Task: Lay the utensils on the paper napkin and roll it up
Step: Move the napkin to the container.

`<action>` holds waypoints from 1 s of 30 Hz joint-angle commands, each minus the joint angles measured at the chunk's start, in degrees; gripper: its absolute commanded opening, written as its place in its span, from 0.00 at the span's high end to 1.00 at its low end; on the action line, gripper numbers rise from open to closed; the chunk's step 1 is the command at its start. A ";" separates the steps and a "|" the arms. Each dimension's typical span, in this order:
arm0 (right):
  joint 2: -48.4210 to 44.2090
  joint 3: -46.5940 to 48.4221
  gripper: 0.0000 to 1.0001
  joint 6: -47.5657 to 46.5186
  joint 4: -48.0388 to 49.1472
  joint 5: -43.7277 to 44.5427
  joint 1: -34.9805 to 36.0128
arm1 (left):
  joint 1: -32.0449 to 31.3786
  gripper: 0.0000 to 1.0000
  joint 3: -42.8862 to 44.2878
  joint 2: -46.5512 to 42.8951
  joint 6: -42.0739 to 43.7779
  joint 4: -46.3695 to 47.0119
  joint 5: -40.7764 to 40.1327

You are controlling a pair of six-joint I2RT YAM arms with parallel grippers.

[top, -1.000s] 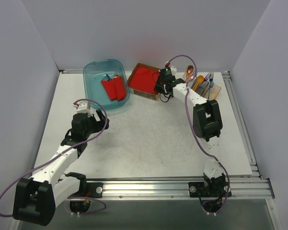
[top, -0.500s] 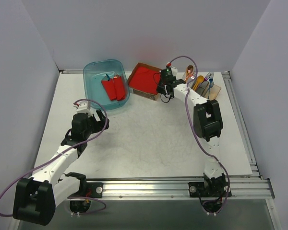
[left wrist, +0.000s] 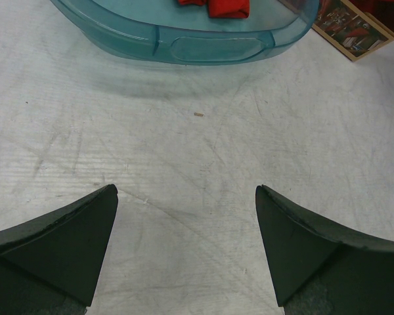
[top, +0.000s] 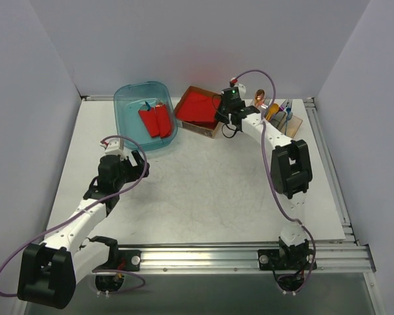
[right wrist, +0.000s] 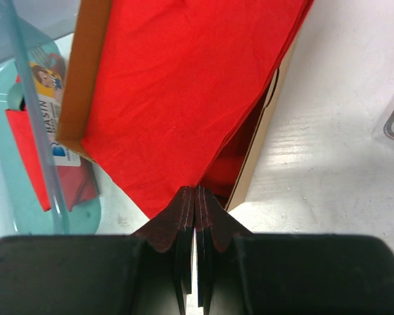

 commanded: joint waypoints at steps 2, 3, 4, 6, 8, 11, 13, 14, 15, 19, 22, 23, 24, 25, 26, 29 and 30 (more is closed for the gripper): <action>-5.95 -1.06 1.00 -0.40 1.44 -0.03 -0.22 | -0.56 0.05 2.02 0.08 0.40 1.97 -0.26; -6.22 -1.15 1.00 -0.40 1.09 0.14 -0.13 | -0.47 0.05 2.02 0.08 0.48 1.97 -0.26; -6.48 -1.32 1.00 -0.57 0.92 0.32 -0.13 | -0.56 0.05 2.02 -0.01 0.49 1.97 -0.26; -7.97 -2.72 1.00 -0.66 0.92 0.50 -0.13 | -0.82 0.05 2.11 -0.01 0.49 1.88 -0.35; -9.29 -4.30 1.00 -0.66 1.09 0.85 -0.13 | -1.00 0.05 2.11 -0.19 0.49 1.88 -0.44; -13.50 -8.34 1.00 -0.75 1.44 1.46 -0.04 | -1.44 0.05 2.11 -0.36 0.49 1.79 -0.70; -15.00 -11.42 1.00 -0.93 1.44 1.73 -0.04 | -1.79 0.05 2.11 -0.28 0.57 1.79 -0.96; -16.06 -12.47 1.00 -1.01 1.36 1.73 -0.04 | -1.97 0.05 2.20 -0.28 0.57 1.70 -0.96; -16.50 -13.35 1.00 -1.02 1.44 1.73 -0.13 | -2.23 0.05 2.29 -0.36 0.66 1.70 -1.23; -17.73 -18.01 1.00 -1.37 2.14 1.82 -0.39 | -2.58 0.05 2.37 -0.19 0.66 1.53 -1.58; -17.82 -19.25 0.94 -1.37 2.67 1.20 -0.48 | -2.85 0.05 2.46 -0.19 0.75 1.44 -2.02; -17.74 -19.77 0.86 -1.54 2.85 0.94 -0.48 | -2.85 0.05 2.46 -0.10 0.84 1.44 -2.11; -17.74 -19.95 0.84 -1.72 2.94 0.94 -0.57 | -2.93 0.05 2.46 -0.10 0.84 1.44 -2.28; -17.65 -19.96 0.82 -1.81 2.94 0.68 -0.48 | -2.93 0.05 2.46 -0.10 0.84 1.35 -2.46; -17.47 -19.96 0.76 -1.98 3.02 0.50 -0.57 | -2.93 0.05 2.55 -0.01 0.84 1.35 -2.55; -17.12 -19.87 0.72 -2.07 3.02 -0.03 -0.66 | -2.94 0.05 2.55 0.16 0.92 1.26 -2.81; -17.03 -19.95 0.72 -2.07 3.20 -0.03 -0.75 | -2.93 0.05 2.55 0.08 0.92 1.26 -2.81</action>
